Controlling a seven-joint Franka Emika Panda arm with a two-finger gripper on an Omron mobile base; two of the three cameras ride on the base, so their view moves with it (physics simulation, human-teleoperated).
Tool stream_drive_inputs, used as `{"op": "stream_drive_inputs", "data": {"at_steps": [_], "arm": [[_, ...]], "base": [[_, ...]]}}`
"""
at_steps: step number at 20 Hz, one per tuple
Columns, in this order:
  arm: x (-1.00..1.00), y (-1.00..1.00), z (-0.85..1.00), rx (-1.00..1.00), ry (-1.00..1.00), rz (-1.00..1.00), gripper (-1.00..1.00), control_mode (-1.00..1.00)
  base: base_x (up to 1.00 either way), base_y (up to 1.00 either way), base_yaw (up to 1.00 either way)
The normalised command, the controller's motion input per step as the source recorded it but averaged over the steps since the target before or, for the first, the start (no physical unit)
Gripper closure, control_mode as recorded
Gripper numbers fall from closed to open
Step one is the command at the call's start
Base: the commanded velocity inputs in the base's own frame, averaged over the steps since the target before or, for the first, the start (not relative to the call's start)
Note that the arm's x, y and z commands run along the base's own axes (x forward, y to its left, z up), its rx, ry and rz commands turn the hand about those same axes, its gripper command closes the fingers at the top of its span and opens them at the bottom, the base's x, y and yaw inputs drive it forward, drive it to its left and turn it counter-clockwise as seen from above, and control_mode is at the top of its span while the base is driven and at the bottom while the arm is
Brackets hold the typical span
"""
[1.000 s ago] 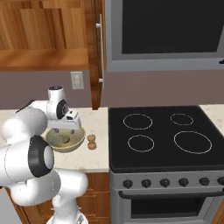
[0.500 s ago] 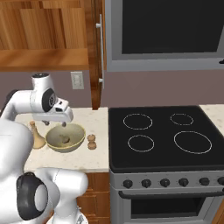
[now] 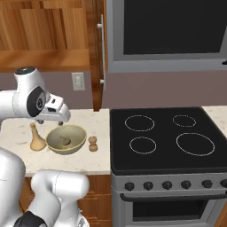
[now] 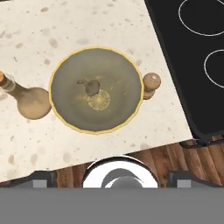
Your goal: Retrieve the bottle and the shaker from the cabinet and place them next to the mixing bowl on the counter. Then add garlic from the fridge to the mixing bowl.
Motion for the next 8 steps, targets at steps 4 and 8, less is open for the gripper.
{"op": "stream_drive_inputs", "data": {"at_steps": [4,8], "arm": [[-0.5,-0.21,0.67,0.03,-0.15,-0.03,-1.0,-1.0],[-0.4,-0.02,0.59,0.04,-0.18,-0.01,-1.0,-1.0]], "base": [[0.0,0.0,0.0],[0.0,0.0,0.0]]}}
